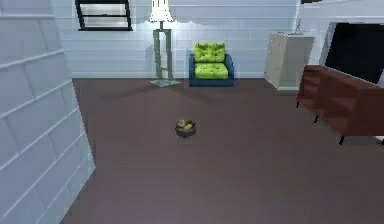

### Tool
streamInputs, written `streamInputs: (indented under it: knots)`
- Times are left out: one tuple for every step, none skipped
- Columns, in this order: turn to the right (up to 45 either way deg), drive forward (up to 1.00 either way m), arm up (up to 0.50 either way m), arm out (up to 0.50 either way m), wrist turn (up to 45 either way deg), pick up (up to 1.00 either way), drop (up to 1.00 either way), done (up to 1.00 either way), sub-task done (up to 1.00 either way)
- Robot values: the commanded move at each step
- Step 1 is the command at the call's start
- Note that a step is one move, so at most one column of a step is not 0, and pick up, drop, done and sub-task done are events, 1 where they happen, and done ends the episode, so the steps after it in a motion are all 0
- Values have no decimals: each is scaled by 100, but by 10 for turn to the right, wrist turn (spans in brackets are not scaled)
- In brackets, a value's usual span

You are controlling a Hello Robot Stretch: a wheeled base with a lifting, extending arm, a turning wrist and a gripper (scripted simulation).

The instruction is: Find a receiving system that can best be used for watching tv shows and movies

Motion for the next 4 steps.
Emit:
streamInputs:
  knots:
    - [0,15,0,0,0,0,0,0,0]
    - [450,0,0,0,0,0,0,0,0]
    - [0,100,0,0,0,0,0,0,0]
    - [0,100,0,0,0,0,0,0,0]
